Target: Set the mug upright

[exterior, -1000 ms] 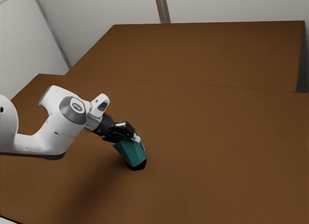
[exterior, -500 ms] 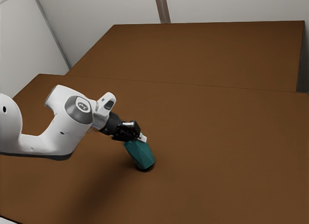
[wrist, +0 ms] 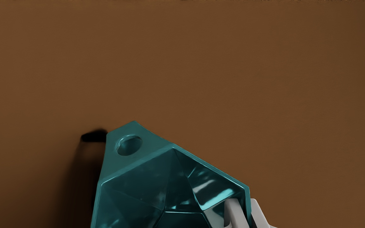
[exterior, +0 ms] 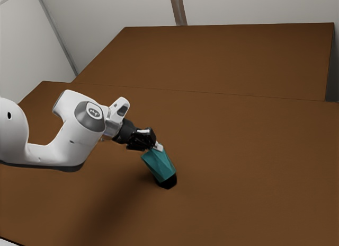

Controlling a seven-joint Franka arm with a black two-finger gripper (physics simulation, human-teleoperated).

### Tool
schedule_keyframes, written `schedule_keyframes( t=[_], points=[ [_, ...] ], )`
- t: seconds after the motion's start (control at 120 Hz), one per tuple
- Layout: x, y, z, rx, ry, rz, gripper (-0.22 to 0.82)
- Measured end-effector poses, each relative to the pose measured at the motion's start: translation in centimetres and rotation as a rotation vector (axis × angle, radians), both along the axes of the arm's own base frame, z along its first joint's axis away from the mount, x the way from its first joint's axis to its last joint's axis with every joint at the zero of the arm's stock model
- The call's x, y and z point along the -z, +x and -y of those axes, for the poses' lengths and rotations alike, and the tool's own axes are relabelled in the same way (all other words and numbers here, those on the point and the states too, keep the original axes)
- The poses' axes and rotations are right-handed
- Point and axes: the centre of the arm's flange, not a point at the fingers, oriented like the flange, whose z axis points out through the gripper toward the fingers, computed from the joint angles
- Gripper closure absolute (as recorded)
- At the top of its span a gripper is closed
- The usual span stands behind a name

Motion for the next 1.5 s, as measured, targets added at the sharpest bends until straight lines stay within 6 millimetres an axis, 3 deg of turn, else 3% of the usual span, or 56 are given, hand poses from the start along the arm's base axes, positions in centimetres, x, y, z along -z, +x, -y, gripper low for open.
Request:
schedule_keyframes(
  t=[0.233,0.367,0.708,1.025,1.367,1.5],
  points=[
    [-1.6,0.1,0.1,0.01,0.004,0.028,0.79],
    [-4.3,1.8,0.6,0.119,0.103,0.051,0.79],
    [-5.4,2.7,0.5,0.256,0.376,-0.029,0.79],
    [-5.8,4.4,-1.6,0.235,0.574,-0.119,0.79],
    [-5.3,4.9,1.8,0.279,0.803,-0.13,0.79],
    [-5.1,5.0,2.2,0.264,0.874,-0.124,0.79]
  ],
)
